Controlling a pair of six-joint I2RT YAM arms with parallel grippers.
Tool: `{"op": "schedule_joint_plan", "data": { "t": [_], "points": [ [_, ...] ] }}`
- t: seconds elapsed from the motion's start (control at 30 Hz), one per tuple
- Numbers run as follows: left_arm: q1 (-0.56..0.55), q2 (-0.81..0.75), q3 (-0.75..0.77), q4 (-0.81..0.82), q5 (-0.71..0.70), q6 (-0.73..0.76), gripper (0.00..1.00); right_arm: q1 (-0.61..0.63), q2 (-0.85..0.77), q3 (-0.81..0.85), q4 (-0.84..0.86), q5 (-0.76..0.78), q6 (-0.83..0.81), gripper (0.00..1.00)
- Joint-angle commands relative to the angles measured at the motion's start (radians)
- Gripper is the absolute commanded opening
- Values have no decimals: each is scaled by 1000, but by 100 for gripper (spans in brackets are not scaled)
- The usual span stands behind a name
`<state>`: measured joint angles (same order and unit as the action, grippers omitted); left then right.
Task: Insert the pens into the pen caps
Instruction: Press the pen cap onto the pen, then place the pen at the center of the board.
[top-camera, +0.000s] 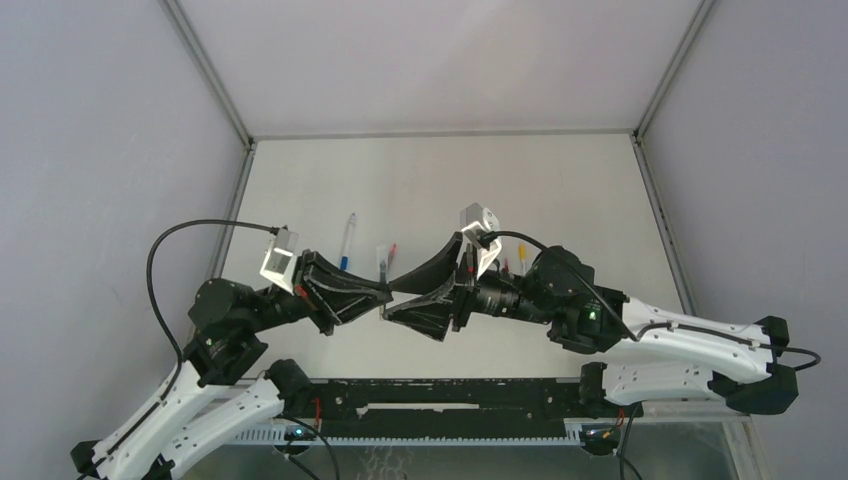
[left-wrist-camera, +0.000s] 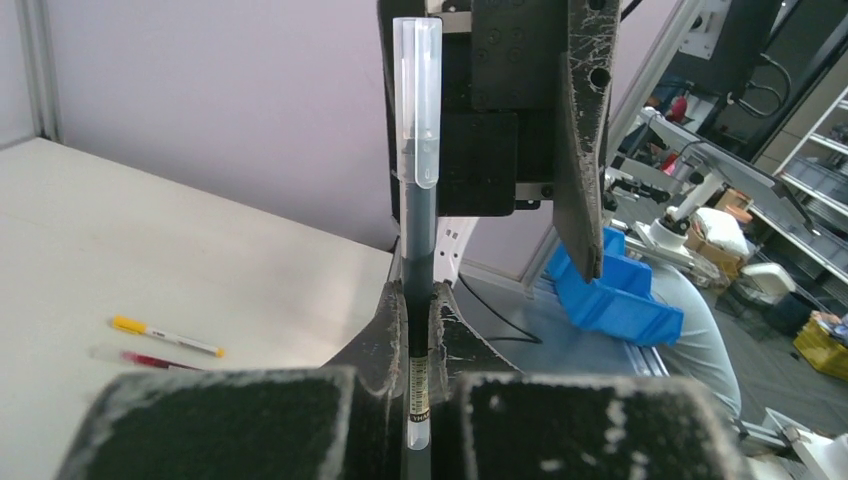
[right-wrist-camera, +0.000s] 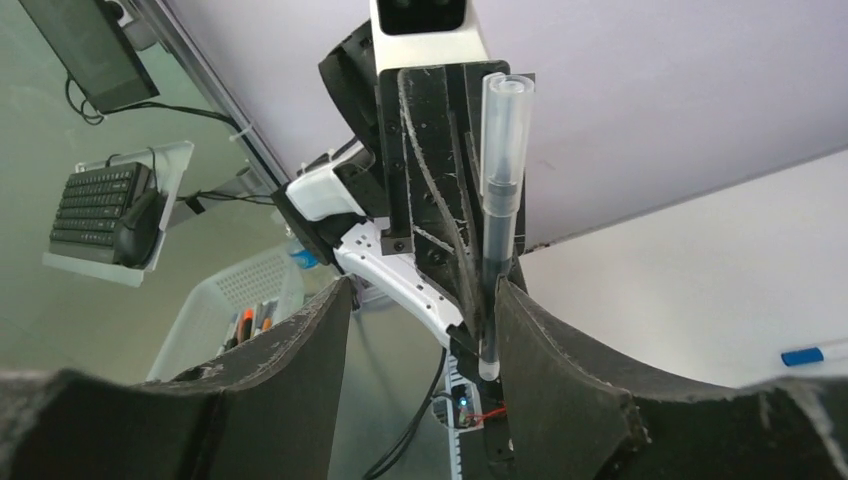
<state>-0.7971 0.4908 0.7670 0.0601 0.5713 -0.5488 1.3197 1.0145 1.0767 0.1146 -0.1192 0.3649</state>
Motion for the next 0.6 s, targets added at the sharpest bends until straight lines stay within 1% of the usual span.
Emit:
{"op": "schedule_joint_plan", "data": {
  "t": [0.0, 0.1, 0.3, 0.4, 0.57],
  "points": [
    [4, 1, 51, 73, -42, 20, 0, -8, -32, 45, 23, -21, -10, 62],
    [3, -10, 44, 79, -50, 22, 0, -6, -42, 45, 13, 38, -8, 62],
    [4, -9, 38, 94, -55, 22, 0, 6, -21, 45, 46, 202, 3, 56],
    [3, -4, 37, 102, -48, 18, 0, 7, -2, 44, 87, 212, -1, 54],
    [4, 3, 33, 105, -40, 18, 0, 7, 17, 45, 143, 181, -2, 52]
  ]
}}
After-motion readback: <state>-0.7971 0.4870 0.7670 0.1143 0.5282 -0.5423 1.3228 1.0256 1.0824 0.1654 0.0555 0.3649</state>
